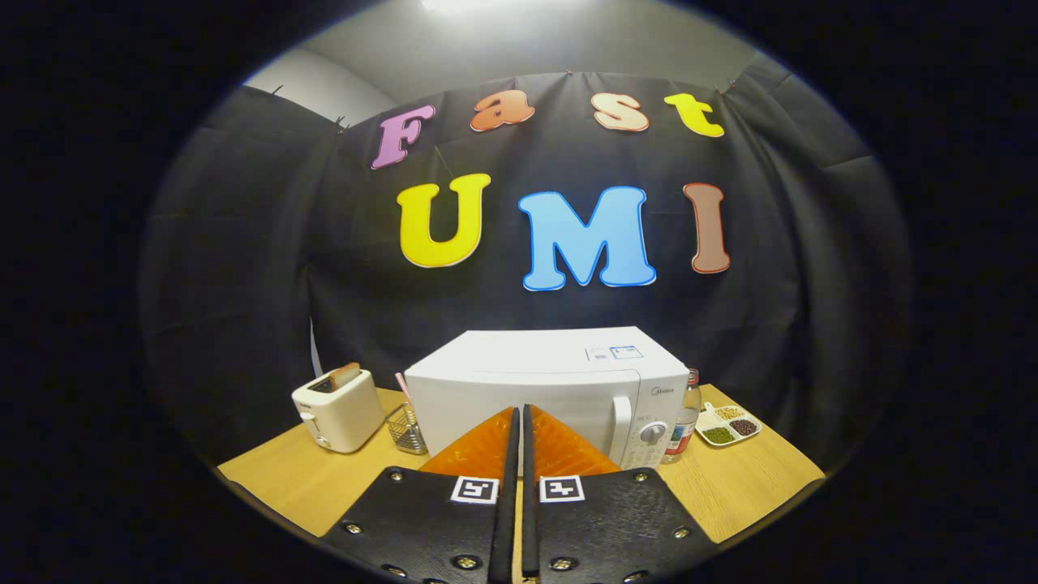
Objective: Open the microwave, put the food inside, and close the microwave door.
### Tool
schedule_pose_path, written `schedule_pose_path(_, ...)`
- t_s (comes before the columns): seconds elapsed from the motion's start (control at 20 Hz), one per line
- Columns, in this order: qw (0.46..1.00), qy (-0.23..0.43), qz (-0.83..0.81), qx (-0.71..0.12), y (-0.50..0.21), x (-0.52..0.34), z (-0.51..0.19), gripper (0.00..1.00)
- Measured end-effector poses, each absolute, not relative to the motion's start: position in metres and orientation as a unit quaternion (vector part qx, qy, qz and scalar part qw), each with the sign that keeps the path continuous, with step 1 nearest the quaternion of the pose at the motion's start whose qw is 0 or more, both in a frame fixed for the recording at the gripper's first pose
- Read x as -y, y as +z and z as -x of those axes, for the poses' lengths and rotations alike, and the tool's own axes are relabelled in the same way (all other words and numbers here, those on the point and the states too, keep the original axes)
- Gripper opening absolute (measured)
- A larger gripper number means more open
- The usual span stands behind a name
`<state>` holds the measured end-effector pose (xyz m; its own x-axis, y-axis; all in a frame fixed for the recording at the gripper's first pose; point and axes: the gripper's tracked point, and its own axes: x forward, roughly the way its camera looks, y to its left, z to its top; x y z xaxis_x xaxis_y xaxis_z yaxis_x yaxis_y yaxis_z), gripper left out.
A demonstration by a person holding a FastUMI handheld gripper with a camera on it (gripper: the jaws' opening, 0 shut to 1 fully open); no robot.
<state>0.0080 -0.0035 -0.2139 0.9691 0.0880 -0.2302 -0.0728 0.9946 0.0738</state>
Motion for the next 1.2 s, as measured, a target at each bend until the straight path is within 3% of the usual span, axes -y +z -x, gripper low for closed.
schedule_pose_path(0.55, 1.000, 0.014, 0.004, -0.005, -0.058, 0.002, 0.019, 0.07)
schedule_pose_path(0.7, 0.999, -0.040, 0.000, -0.005, -0.049, 0.018, 0.017, 0.77)
schedule_pose_path(0.85, 0.999, -0.044, 0.009, 0.000, -0.043, 0.016, 0.012, 0.86)
schedule_pose_path(0.9, 0.999, -0.039, 0.006, -0.009, -0.049, 0.012, 0.014, 0.94)
schedule_pose_path(1.2, 1.000, 0.003, -0.007, -0.023, -0.063, 0.003, 0.006, 0.95)
